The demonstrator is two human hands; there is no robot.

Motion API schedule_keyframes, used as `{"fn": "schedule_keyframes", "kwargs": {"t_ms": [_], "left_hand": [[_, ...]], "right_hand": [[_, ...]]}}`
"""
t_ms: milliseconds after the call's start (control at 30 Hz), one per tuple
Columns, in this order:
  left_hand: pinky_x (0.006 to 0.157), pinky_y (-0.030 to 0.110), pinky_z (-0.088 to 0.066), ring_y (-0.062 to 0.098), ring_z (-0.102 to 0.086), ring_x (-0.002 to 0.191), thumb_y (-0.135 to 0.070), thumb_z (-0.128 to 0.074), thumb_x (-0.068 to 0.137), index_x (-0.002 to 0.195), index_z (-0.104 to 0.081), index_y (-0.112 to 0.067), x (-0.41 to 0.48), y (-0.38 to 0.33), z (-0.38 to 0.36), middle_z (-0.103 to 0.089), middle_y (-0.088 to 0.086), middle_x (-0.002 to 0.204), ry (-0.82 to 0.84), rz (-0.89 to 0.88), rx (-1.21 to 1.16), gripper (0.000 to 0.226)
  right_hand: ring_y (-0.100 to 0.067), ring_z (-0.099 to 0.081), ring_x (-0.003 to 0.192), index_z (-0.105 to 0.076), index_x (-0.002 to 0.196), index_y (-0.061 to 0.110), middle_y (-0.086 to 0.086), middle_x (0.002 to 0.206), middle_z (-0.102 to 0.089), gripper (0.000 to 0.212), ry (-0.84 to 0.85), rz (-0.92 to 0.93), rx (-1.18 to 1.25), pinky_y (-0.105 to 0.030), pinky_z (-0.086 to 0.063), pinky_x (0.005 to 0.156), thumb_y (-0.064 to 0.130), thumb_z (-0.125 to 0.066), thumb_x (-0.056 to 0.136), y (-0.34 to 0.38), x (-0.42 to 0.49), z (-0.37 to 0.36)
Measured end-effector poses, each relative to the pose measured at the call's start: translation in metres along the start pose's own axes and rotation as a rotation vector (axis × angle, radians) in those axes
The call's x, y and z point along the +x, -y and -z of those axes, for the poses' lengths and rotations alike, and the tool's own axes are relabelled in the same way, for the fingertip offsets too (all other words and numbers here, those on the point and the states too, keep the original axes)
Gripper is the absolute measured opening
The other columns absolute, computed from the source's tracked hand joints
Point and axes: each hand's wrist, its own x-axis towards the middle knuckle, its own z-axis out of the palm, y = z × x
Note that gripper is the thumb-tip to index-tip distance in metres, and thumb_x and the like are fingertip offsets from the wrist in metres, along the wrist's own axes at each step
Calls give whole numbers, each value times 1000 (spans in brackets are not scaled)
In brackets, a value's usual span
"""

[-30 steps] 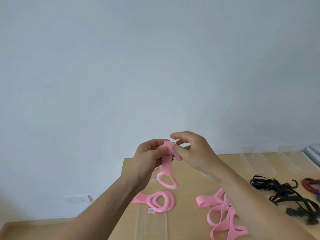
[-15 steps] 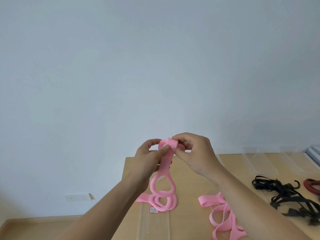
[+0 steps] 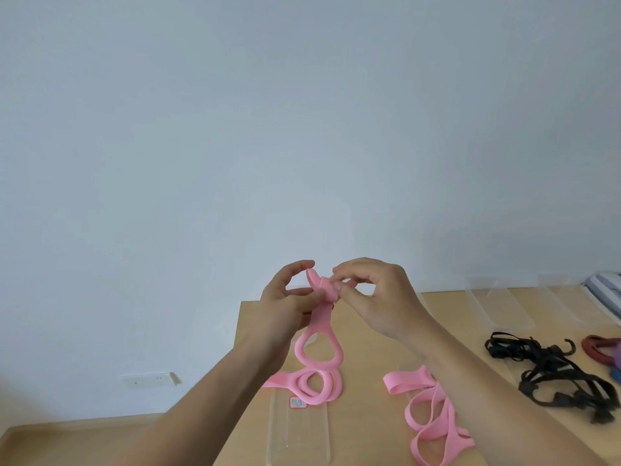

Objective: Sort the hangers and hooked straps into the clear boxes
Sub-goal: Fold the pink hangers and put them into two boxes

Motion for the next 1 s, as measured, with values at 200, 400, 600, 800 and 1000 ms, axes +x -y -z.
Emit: {"fn": "schedule_keyframes", "kwargs": {"t_ms": [200, 400, 600, 800, 1000], "left_hand": [[90, 41, -59, 24, -78, 95, -1, -66, 94, 132, -56, -39, 2, 8, 5, -81, 1, 102, -56, -40, 137, 55], [78, 33, -58, 17, -78, 89, -6, -67, 96, 126, -63, -26, 0, 9, 9, -82, -4, 97, -97, -6, 183, 36], [77, 41, -62, 28, -76, 86, -25, -73, 90, 100, -80, -15, -3, -1, 20, -81, 11, 91, -53, 36, 245, 15], [68, 34, -55, 20, -71, 70, -30, -72, 96, 85, -77, -8, -5, -2, 31, -80, 15, 86, -31, 79, 249, 25], [77, 38, -62, 29, -78, 94, -47, -76, 81, 98, -79, -10, -9, -4, 46, -79, 15, 98, 47, 97, 96, 41]], "right_hand": [[-7, -57, 110, -74, 112, 25, 7, 119, -66, 21, 325, -174, -117, -34, -48, 98, 20, -63, 95, -4, 8, -4], [-33, -62, 90, -75, 89, 14, -16, 92, -69, 12, 283, -200, -49, -48, -51, 82, 21, -66, 90, -5, 3, -14], [-10, -58, 73, -78, 93, 24, 10, 71, -64, 9, 256, -291, 132, -34, -50, 77, 21, -72, 87, -4, 6, -17], [-8, -61, 68, -72, 91, 21, 0, 77, -75, 16, 155, -309, 238, -35, -54, 79, 15, -78, 78, 8, 8, -25], [-11, -66, 72, -73, 87, 24, 9, 78, -73, 14, -7, -166, 104, -34, -57, 72, 15, -81, 82, 24, 3, -41]]}}
